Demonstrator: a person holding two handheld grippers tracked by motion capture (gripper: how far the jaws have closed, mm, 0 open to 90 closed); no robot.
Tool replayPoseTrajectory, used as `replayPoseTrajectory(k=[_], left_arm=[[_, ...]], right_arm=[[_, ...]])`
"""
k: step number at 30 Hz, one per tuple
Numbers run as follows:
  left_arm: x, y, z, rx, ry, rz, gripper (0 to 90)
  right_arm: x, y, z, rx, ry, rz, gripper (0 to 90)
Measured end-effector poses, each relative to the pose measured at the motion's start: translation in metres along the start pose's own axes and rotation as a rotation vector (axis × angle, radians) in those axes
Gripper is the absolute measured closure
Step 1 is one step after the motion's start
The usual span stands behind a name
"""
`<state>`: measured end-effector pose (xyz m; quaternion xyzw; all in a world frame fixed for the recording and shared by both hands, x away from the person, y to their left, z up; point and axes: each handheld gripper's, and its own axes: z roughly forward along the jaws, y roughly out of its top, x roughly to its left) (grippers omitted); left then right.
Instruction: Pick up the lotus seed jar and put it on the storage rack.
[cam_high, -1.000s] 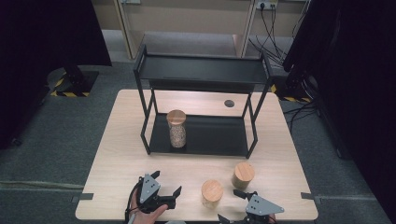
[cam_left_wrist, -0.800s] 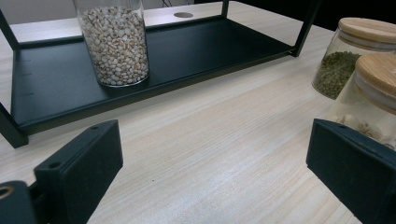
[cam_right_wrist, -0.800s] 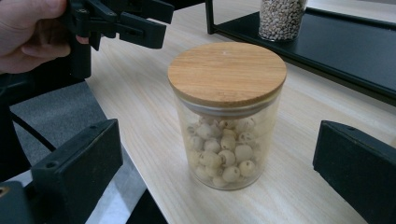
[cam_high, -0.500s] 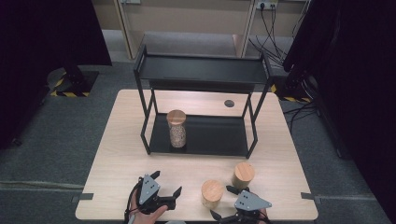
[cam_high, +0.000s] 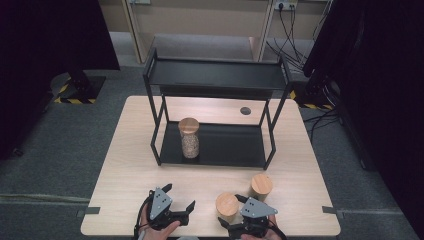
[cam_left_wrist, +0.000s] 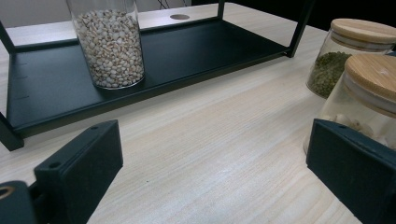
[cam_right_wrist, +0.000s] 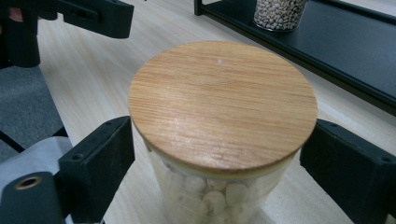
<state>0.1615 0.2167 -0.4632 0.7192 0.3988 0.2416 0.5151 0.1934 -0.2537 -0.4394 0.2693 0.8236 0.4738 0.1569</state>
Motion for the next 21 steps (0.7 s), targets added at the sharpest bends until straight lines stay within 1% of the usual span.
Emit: replayPoseTrajectory(k=[5,7,10,16,18,21], left_arm=[[0.0,0.0,0.0,-0.002,-0.001,0.001,3.2],[0.0,0.0,0.0,-0.002,0.0,0.001,3.2],[0.0,0.0,0.0,-0.002,0.0,0.0,3.2],[-0.001,-0.001,-0.001,-0.007,0.006,0.0,3.2],[-0.001,-0.001,-0.001,-0.006,0.007,-0.001,3.2],[-0.001,-0.001,0.0,-0.007,0.009,-0.004,3.2]], right_arm=[[0.0,0.002,0.005,0.008,-0.01,-0.006,19.9],[-0.003,0.001,0.006,0.007,0.009,0.008,24.5],[-0.002,0.002,0.005,0.01,0.008,-0.008,25.4],[0.001,0.004,0.004,0.009,-0.008,-0.011,25.6],[0.0,0.005,0.002,0.004,-0.005,-0.01,25.5],[0.0,0.012,0.001,-0.006,-0.006,-0.022,25.5]])
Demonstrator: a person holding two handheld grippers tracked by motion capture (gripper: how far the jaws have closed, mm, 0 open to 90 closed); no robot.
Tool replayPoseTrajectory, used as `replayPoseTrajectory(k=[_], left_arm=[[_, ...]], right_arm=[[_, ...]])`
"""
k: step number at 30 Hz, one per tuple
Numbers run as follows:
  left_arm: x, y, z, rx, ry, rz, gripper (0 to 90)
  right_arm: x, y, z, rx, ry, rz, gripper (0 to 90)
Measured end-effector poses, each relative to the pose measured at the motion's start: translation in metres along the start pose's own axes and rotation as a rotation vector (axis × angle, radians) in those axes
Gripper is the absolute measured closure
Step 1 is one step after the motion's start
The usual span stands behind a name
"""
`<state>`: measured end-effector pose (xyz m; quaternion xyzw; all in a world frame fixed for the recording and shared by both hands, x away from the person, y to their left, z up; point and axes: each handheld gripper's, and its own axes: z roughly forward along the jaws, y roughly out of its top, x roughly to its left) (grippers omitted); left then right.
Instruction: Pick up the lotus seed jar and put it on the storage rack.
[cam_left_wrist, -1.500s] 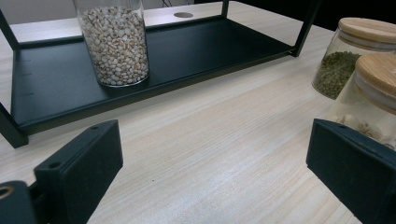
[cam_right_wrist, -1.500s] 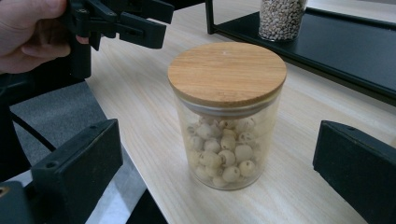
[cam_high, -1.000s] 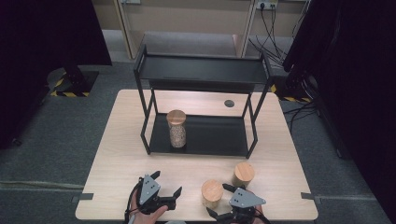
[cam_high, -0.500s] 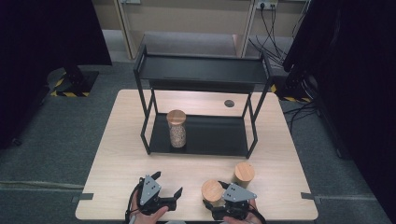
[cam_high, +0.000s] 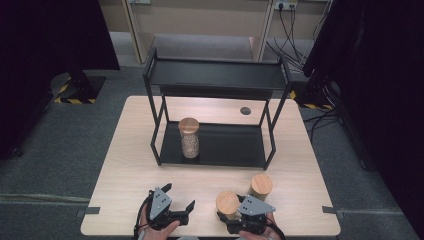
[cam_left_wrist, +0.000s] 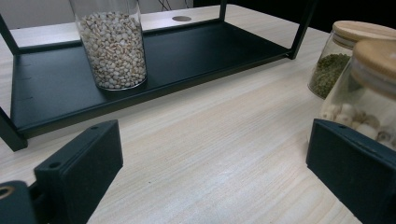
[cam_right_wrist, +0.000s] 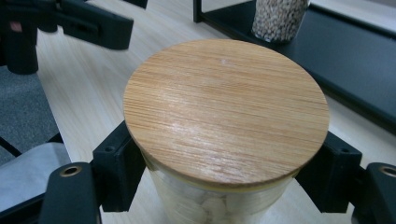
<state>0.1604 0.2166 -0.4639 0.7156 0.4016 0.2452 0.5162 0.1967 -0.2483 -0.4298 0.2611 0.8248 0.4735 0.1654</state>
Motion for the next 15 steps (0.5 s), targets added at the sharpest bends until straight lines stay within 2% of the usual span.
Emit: replayPoseTrajectory(k=[15], left_arm=[[-0.001,0.0,-0.002,-0.012,0.009,-0.002,3.5]], right_arm=[[-0.014,0.046,-0.004,0.008,0.039,-0.035,25.5]])
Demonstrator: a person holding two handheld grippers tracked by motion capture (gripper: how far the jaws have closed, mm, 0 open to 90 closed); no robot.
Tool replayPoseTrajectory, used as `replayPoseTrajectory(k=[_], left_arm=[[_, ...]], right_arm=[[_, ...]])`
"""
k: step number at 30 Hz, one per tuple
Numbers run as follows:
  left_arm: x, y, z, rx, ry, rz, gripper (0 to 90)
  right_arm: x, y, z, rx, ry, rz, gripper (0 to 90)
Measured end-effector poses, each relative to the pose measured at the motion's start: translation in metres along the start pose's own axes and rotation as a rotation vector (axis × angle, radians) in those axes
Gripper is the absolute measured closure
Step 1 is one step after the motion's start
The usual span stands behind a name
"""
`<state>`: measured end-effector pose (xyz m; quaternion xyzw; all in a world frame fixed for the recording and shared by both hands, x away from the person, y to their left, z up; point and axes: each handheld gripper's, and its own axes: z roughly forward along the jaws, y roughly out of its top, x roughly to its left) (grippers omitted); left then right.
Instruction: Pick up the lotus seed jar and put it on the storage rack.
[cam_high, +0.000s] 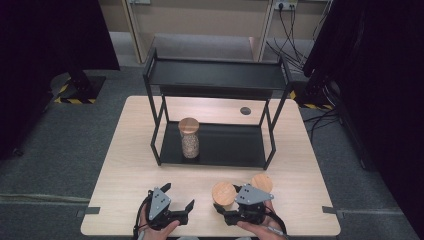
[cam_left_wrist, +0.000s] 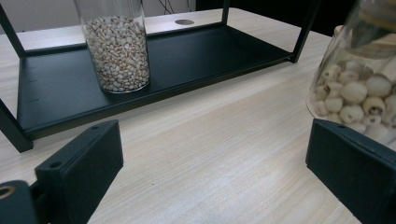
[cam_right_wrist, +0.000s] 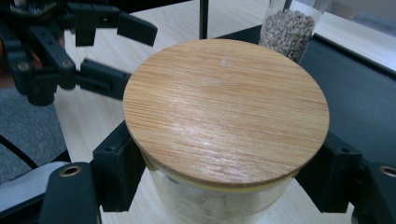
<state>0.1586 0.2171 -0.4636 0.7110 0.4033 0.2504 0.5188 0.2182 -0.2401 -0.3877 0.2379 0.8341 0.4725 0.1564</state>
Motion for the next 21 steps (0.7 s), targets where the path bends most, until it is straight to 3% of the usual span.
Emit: replayPoseTrajectory(k=[11,18,21], left_arm=[[0.002,0.0,0.001,0.006,-0.007,-0.001,3.5],[0.002,-0.001,0.002,0.012,-0.005,-0.003,3.5],[0.002,-0.001,0.002,0.011,-0.005,-0.002,3.5]], right_arm=[[-0.021,0.03,0.0,-0.004,0.003,0.021,25.6],[-0.039,0.045,0.009,0.003,0.011,0.056,25.6],[-0.041,0.049,0.011,0.01,0.004,0.053,25.6]])
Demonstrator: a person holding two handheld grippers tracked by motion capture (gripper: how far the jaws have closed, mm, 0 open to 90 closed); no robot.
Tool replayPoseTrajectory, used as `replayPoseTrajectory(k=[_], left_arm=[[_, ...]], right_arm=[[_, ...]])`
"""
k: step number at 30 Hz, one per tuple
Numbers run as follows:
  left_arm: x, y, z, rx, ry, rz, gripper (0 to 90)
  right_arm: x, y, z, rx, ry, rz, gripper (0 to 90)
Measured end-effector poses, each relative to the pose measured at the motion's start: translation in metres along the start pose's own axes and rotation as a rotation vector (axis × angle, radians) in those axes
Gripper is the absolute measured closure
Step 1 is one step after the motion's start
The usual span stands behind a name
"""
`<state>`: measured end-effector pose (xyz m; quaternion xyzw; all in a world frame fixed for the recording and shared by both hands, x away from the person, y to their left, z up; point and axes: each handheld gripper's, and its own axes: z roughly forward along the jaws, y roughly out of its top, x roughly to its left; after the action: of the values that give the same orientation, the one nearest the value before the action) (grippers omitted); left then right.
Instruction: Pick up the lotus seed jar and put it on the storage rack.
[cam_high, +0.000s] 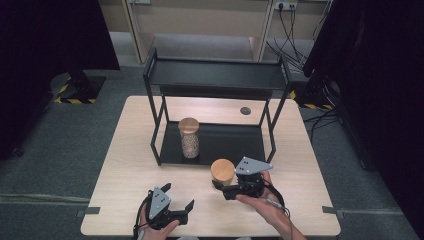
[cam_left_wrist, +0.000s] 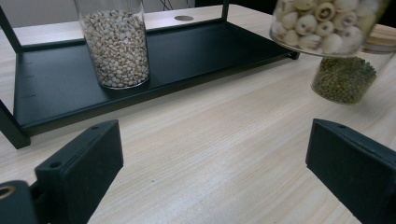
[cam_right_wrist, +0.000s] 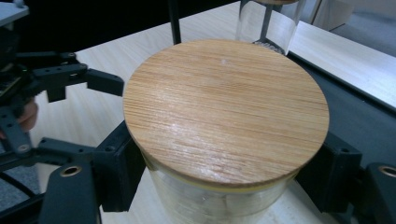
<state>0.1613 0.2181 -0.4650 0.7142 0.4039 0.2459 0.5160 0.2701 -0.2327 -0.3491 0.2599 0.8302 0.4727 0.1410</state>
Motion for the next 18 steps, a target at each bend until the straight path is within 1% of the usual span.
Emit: replayPoseTrajectory(k=[3,4,5,8,13,18], left_arm=[[0.0,0.0,0.0,-0.001,0.0,0.0,3.5],[0.0,0.0,-0.001,-0.001,0.0,0.0,3.5],[0.0,0.0,-0.001,-0.003,0.0,-0.002,3.5],[0.001,0.0,-0.001,-0.002,0.001,-0.001,3.5],[0.001,0.0,0.0,0.0,-0.003,-0.004,3.5],[0.001,0.0,-0.001,-0.004,-0.002,-0.005,3.5]], right_arm=[[-0.003,0.006,0.004,0.009,-0.011,-0.002,25.6],[-0.006,0.009,0.007,0.015,-0.012,0.002,25.6],[-0.006,0.009,0.007,0.015,-0.012,0.002,25.6],[-0.012,0.014,0.011,0.025,-0.015,0.01,25.6],[-0.019,0.024,0.019,0.041,-0.042,0.004,25.6],[-0.031,0.029,0.028,0.059,-0.055,0.031,25.6]])
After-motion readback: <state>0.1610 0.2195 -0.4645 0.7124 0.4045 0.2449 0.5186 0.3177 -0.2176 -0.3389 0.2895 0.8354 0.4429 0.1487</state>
